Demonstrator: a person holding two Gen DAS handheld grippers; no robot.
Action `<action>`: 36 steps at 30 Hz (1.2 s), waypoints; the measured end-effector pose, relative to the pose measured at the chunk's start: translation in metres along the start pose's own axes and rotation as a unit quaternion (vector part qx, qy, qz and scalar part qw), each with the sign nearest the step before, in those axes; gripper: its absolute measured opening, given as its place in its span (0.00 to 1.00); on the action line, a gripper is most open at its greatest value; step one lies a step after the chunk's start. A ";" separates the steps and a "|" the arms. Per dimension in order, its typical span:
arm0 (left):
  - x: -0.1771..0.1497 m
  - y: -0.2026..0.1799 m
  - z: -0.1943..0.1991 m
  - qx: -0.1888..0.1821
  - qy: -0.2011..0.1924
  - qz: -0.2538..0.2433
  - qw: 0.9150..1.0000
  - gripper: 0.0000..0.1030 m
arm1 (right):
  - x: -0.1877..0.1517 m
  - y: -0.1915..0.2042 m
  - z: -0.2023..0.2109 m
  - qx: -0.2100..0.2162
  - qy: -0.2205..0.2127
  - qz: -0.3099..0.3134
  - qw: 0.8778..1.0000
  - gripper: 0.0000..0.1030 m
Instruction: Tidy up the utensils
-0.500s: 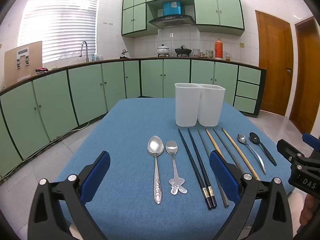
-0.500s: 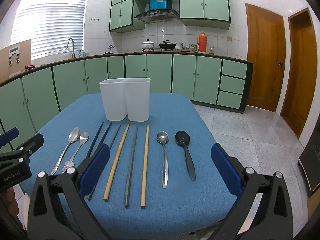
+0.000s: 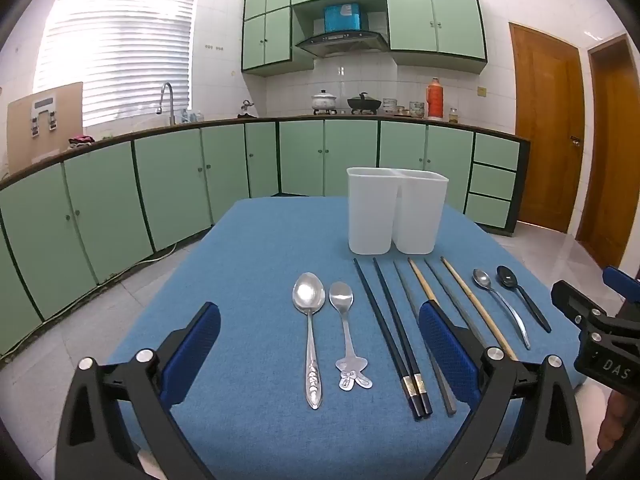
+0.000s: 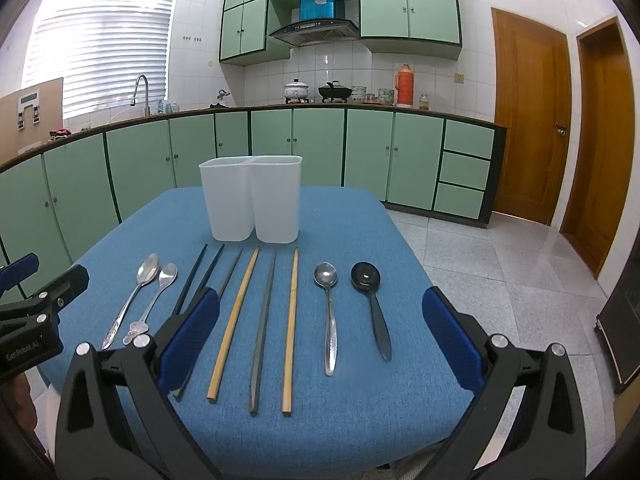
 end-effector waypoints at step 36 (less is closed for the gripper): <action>0.001 0.000 0.000 0.005 -0.004 -0.001 1.000 0.94 | -0.001 0.002 0.001 -0.001 -0.002 0.001 1.000 0.95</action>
Point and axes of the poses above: each gripper's, at about its wrist camera, not at the fingertips, and z roughly against the way its jaws point, y to its left, x to its top, the point moved 8 cm from there along -z, roughly the way its jaws point, and after that the axes turned 9 degrees about z, right-handed, at the moved point
